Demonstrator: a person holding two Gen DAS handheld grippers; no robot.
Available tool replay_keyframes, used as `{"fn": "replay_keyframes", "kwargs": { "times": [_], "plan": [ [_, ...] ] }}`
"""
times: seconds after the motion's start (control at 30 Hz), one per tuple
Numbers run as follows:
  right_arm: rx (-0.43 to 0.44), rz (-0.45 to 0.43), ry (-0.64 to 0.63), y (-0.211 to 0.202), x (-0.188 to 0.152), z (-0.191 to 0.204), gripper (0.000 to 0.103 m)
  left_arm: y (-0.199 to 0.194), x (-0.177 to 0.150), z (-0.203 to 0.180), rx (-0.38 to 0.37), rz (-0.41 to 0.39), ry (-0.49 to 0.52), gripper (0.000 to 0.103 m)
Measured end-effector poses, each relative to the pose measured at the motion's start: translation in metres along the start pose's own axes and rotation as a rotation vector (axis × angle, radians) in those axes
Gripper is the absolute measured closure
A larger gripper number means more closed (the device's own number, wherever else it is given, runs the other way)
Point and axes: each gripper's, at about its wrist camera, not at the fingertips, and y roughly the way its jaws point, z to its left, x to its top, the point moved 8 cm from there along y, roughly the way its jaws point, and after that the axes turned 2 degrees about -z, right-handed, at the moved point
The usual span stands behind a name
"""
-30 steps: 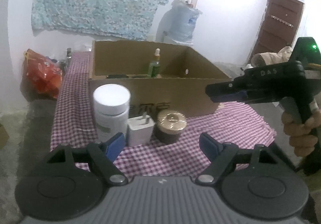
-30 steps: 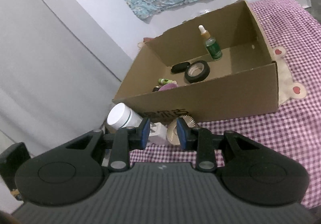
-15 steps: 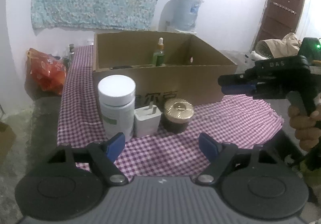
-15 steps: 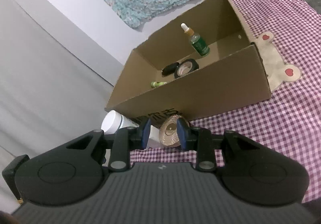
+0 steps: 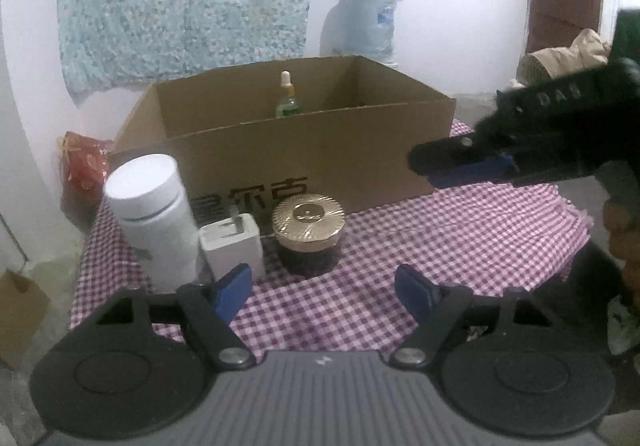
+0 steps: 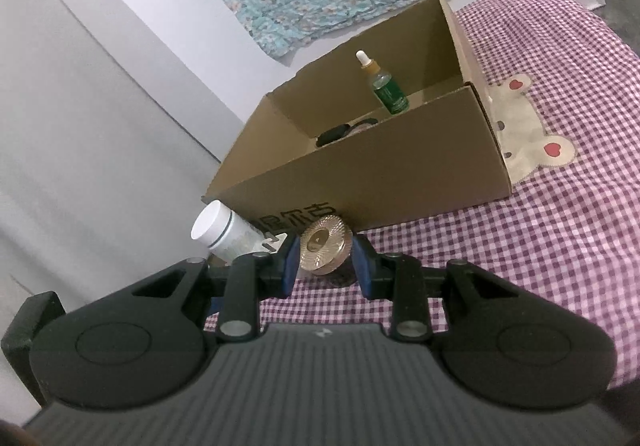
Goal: Organize rigid objects
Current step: 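Reach the right gripper to the gold-lidded jar and close on its lid, then lift the gold-lidded jar with the right gripper and carry it over the box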
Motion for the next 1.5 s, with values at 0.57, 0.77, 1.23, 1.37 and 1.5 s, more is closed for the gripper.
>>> {"fn": "replay_keyframes", "kwargs": {
  "times": [0.57,0.77,1.23,1.37,1.5],
  "plan": [
    [0.097,0.139,0.050,0.094,0.001,-0.021,0.075,0.064,0.007,-0.002,0.030,0.062,-0.033,0.033],
    [0.071,0.150,0.028,0.099,-0.001,-0.023,0.074,0.067,0.008,-0.002,0.025,0.052,-0.051,0.033],
    [-0.055,0.107,0.050,0.041,-0.013,-0.050,0.067,0.057,0.000,-0.047,-0.189,0.036,-0.002,0.033],
    [-0.075,0.093,0.077,0.022,-0.017,-0.061,0.067,0.054,-0.003,-0.059,-0.219,0.031,0.040,0.033],
    [-0.076,0.085,0.100,0.015,-0.019,-0.069,0.067,0.058,0.000,-0.061,-0.186,0.035,0.073,0.033]
  ]
}}
